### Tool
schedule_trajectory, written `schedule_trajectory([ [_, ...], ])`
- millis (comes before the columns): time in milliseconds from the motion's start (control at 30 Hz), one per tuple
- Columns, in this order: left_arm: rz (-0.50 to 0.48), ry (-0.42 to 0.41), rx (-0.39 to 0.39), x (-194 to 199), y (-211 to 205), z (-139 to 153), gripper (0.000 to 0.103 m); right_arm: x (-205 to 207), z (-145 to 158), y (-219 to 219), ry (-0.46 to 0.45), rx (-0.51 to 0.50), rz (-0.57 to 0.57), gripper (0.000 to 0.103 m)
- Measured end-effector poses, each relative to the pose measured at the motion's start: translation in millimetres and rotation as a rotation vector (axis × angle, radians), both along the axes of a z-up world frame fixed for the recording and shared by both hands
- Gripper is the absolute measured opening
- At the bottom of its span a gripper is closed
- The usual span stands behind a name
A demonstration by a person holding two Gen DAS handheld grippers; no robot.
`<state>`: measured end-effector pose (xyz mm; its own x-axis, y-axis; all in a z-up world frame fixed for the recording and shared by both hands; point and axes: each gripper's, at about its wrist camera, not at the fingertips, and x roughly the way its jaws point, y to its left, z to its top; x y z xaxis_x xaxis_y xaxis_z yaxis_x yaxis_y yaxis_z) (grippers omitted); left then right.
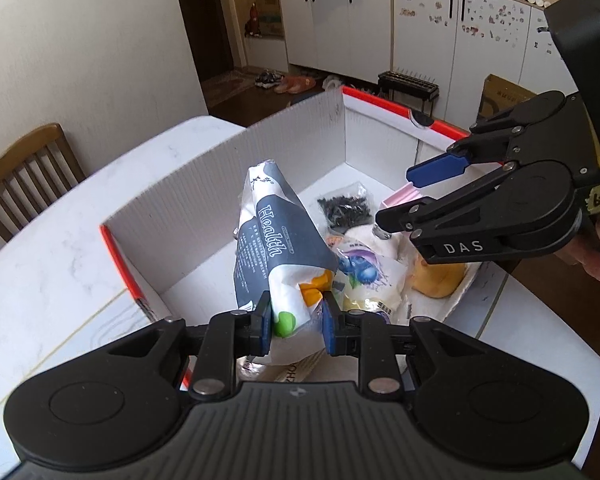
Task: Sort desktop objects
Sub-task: 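Lower into the box and open both tools to drop the bag and tray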
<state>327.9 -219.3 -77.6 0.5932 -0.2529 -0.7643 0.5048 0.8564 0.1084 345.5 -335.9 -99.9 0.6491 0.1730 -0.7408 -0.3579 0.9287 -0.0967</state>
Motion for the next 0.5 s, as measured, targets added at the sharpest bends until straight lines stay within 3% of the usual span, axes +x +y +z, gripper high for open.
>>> schedule_trajectory([
  [233, 0.026, 0.044, -0.035, 6, 3, -3, 0.023, 5, -9, 2, 0.037, -0.022, 0.014, 0.044],
  [500, 0.039, 0.046, -0.055, 0, 4, -2, 0.033, 8, -14, 5, 0.067, -0.042, 0.041, 0.046],
])
